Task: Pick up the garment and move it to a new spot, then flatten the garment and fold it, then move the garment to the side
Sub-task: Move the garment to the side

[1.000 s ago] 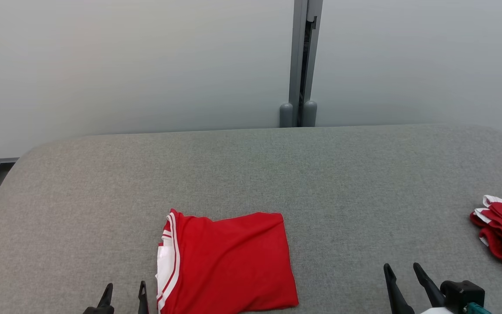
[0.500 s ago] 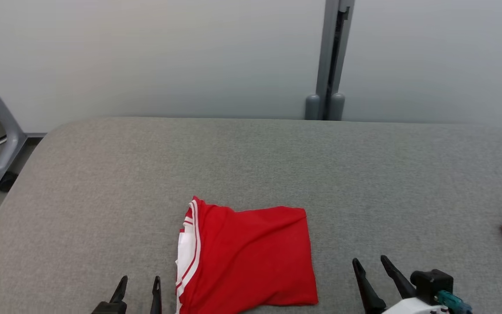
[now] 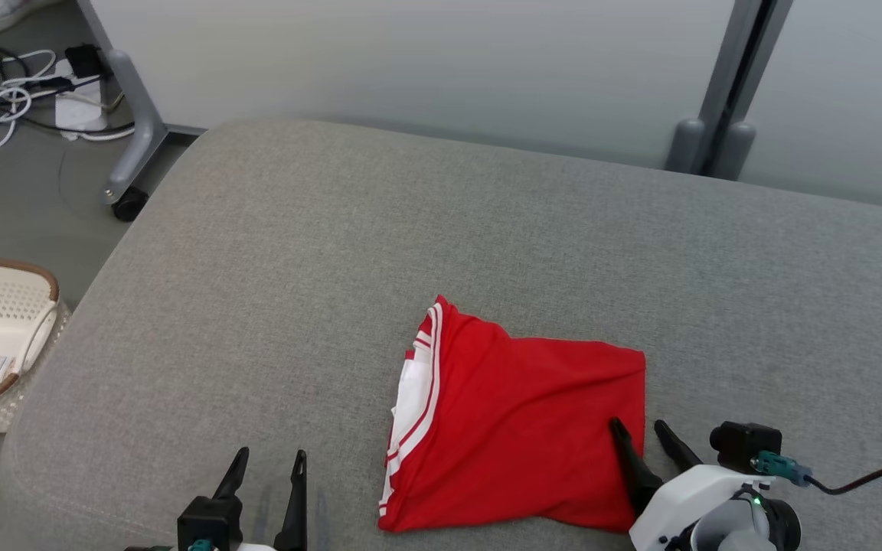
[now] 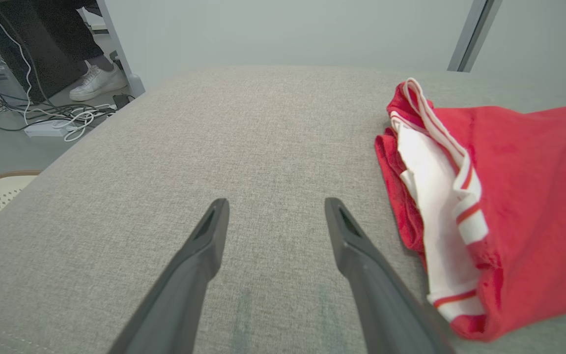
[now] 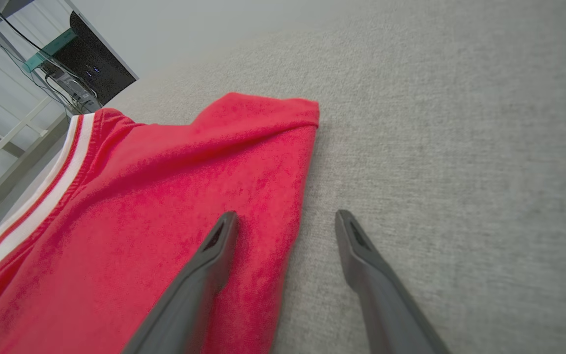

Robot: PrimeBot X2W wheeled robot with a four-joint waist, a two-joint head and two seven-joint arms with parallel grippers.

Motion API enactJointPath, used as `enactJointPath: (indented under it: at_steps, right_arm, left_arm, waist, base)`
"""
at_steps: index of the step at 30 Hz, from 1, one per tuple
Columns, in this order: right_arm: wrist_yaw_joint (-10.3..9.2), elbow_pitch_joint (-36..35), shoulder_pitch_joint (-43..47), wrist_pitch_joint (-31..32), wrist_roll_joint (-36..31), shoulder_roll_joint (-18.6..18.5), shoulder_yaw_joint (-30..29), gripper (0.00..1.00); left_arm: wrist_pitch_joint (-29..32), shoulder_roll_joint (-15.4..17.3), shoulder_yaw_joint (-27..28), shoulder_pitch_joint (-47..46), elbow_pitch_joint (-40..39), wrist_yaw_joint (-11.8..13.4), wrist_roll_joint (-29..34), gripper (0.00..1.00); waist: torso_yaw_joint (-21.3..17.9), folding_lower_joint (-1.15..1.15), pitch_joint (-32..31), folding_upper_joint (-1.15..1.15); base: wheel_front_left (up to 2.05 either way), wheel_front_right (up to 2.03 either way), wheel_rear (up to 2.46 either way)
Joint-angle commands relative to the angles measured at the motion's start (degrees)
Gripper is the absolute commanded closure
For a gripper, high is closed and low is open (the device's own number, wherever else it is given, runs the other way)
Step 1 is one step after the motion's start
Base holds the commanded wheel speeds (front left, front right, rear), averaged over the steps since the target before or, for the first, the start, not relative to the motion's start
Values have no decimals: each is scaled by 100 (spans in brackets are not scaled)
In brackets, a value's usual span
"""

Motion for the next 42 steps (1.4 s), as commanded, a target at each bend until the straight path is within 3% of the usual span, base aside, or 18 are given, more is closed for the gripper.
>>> enactJointPath:
  at_steps: [1,2,5,12,20,31,37,42]
  right_arm:
    - [0,133,-135,-21,208,-31,83,0]
    - [1,270,-188,-8,279,-31,236,0]
    - [1,490,-272,3,583,-1,643,100]
    - [-3,422,-343,-10,574,-62,429,100]
    - [-1,391,-128,-11,272,-44,232,100]
    - [-1,192,-89,-12,-108,-38,198,100]
    - [-1,-47,-193,-11,-268,-33,246,100]
    - [-1,-202,-360,-12,-462,-30,177,100]
  left_arm:
    - [-9,17,-13,-124,-36,3,-17,0]
    - [-9,22,-21,-129,-35,17,-27,0]
    - [-9,15,-59,-164,-54,44,-32,0]
    - [-9,18,12,-44,-84,11,3,0]
    - [-9,16,-71,-47,-102,42,-160,0]
    - [-9,18,-380,-287,-51,138,-449,0]
    - [-9,18,-568,-431,-19,132,-465,0]
    - [-9,26,-763,-564,-3,117,-460,0]
  waist:
    - [154,0,157,0]
    - [160,0,172,0]
    - [101,0,171,0]
    - [-633,0,-79,0]
    - [-2139,0,-329,0]
    - [-4018,0,-153,0]
    - [-4606,0,4,0]
    - [-4709,0,119,0]
  base:
    - [0,0,0]
    - [0,0,0]
    - [0,0,0]
    - [0,0,0]
    - [0,0,0]
    - [0,0,0]
    - [0,0,0]
    - [0,0,0]
